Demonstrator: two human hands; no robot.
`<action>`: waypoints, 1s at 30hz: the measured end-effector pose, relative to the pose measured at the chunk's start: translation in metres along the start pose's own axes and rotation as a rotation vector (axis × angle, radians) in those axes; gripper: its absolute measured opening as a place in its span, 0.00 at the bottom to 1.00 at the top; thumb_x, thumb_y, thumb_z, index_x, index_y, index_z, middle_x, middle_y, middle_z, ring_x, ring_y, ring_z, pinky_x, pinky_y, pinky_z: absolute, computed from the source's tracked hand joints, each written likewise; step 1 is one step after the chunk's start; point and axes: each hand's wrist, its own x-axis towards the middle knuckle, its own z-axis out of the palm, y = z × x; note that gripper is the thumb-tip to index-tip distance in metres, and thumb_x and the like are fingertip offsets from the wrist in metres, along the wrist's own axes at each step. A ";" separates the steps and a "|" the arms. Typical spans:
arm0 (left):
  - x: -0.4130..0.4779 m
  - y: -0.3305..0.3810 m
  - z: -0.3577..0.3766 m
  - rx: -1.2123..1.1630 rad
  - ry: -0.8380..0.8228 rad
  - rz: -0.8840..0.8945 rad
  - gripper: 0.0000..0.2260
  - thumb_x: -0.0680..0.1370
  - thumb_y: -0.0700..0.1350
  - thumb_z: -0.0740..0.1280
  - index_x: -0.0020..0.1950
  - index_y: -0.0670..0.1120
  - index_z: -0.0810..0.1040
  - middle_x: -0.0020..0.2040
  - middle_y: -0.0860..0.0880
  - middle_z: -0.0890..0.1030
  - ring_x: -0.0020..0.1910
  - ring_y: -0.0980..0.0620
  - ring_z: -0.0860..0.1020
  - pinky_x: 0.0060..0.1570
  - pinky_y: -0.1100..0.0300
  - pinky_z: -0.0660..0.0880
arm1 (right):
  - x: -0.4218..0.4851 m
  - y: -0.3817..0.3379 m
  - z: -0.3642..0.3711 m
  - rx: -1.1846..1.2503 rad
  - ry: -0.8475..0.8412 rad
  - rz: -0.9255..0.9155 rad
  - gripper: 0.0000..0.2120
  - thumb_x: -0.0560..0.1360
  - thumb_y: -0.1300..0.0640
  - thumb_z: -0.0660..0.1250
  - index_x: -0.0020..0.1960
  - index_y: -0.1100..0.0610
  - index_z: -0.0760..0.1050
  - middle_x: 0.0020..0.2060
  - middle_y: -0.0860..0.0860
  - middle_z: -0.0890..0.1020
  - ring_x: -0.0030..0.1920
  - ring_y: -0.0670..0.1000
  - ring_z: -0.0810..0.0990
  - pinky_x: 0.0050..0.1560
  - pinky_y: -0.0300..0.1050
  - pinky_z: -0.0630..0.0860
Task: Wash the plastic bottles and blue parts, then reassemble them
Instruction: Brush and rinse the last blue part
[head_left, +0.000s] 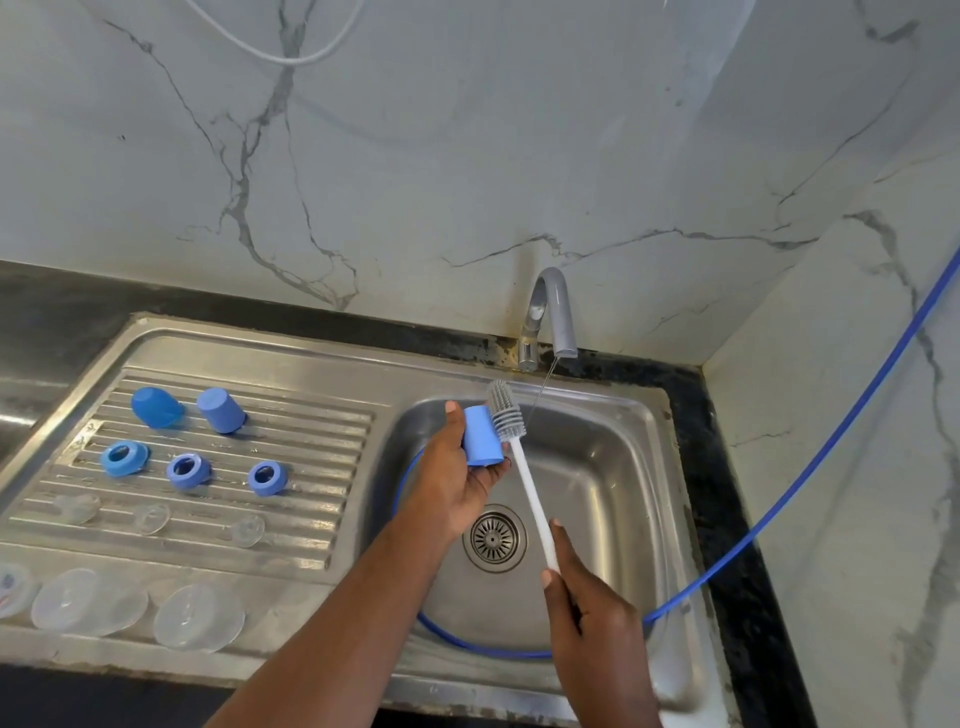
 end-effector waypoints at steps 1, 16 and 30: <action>0.001 0.004 0.000 -0.019 -0.010 0.005 0.21 0.84 0.57 0.59 0.62 0.40 0.79 0.52 0.40 0.82 0.47 0.46 0.82 0.51 0.50 0.80 | -0.007 -0.003 -0.001 0.005 -0.029 -0.009 0.26 0.77 0.60 0.70 0.72 0.44 0.74 0.28 0.40 0.67 0.27 0.38 0.68 0.31 0.23 0.62; 0.003 0.009 0.001 0.106 -0.089 0.113 0.31 0.71 0.54 0.73 0.67 0.36 0.73 0.48 0.42 0.82 0.42 0.49 0.84 0.39 0.55 0.82 | 0.001 -0.003 0.000 0.001 -0.022 0.031 0.28 0.78 0.61 0.71 0.73 0.41 0.71 0.28 0.40 0.69 0.27 0.42 0.69 0.31 0.25 0.63; 0.005 0.000 -0.003 0.072 -0.017 0.126 0.22 0.79 0.57 0.63 0.62 0.41 0.77 0.51 0.41 0.82 0.44 0.49 0.83 0.43 0.55 0.83 | 0.001 -0.007 0.004 -0.029 -0.039 -0.001 0.29 0.77 0.61 0.71 0.74 0.43 0.71 0.28 0.39 0.68 0.29 0.38 0.69 0.33 0.24 0.64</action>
